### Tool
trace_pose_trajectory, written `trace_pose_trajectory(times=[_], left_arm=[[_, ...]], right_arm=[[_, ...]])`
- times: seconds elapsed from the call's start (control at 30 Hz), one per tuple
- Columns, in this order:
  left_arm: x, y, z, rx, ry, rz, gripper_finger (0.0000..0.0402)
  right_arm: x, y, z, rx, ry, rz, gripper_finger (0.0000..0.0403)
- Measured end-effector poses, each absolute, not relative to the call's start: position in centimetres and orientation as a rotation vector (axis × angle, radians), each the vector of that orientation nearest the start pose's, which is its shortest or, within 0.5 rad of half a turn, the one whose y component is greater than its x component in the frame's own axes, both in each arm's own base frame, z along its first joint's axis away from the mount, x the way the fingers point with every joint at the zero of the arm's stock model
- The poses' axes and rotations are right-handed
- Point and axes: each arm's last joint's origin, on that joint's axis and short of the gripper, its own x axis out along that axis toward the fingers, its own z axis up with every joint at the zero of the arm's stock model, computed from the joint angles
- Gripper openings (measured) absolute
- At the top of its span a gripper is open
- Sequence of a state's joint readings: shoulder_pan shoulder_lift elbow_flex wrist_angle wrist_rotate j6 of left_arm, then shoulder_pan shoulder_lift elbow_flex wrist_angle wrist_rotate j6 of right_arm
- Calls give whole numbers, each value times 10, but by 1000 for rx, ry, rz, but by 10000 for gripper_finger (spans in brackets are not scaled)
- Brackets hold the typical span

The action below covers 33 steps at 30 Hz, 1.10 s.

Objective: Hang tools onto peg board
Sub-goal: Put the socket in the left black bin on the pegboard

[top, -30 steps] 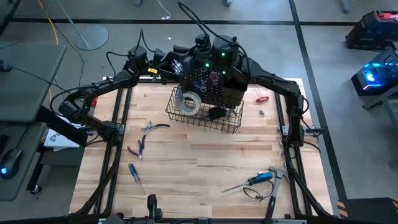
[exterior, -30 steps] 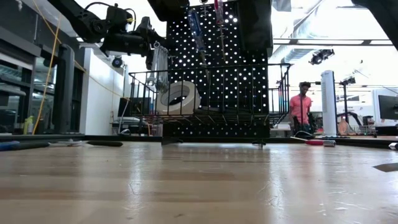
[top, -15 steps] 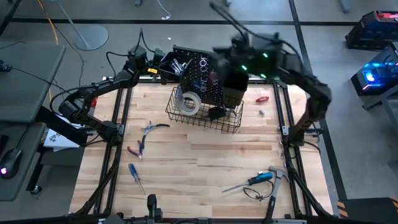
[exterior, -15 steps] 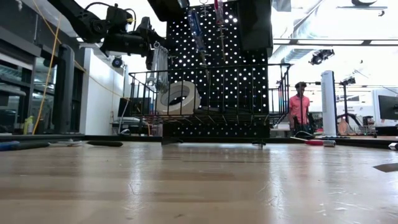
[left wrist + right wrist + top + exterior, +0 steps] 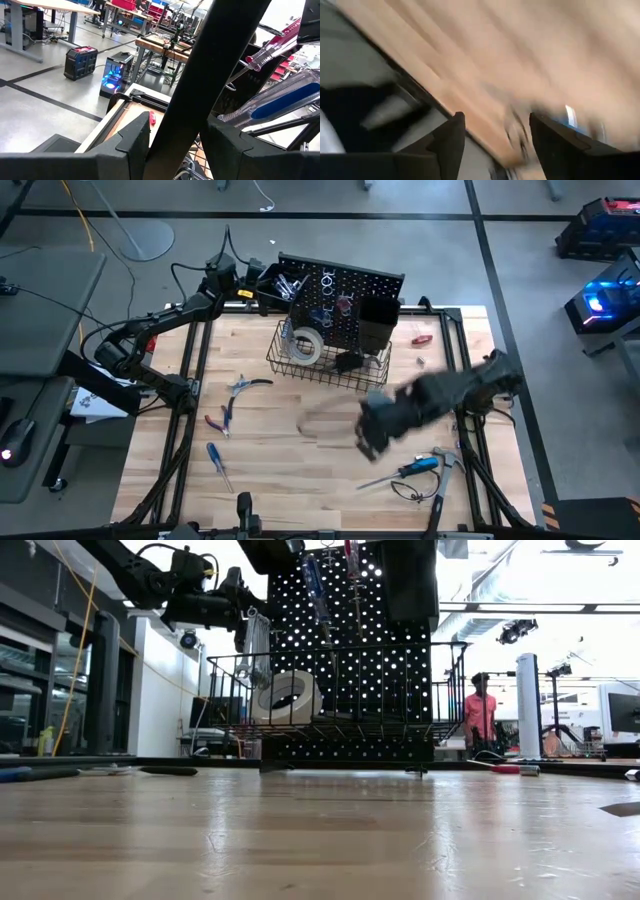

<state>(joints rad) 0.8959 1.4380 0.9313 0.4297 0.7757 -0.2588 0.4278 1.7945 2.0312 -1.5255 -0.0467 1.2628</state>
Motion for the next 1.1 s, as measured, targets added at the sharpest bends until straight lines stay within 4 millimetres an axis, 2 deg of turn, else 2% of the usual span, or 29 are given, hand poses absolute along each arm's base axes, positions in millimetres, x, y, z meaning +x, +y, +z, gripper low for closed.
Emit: trace_pose_trajectory(times=[0.1,0.17,0.27,0.37,0.5,0.67,0.9,1.1], left_arm=[[214,234,292,-316,36,126,157],[214,234,292,-315,36,126,157],[214,234,292,-317,36,127,157],[214,234,292,-316,35,127,157],[214,234,292,-316,36,127,157],[214,234,292,-315,35,126,157],[214,234,292,-313,34,127,157],[214,234,292,-313,34,128,157]], right_arm=[[281,168,335,878,1556,-544,202],[272,180,310,965,1603,-577,195],[257,172,289,1133,1522,-680,185],[237,142,273,1255,1308,-945,179],[194,92,268,1357,970,-1295,177],[164,39,251,1431,773,-1429,177],[154,-17,229,1501,476,-1560,177],[150,-62,217,1518,385,-1699,177]])
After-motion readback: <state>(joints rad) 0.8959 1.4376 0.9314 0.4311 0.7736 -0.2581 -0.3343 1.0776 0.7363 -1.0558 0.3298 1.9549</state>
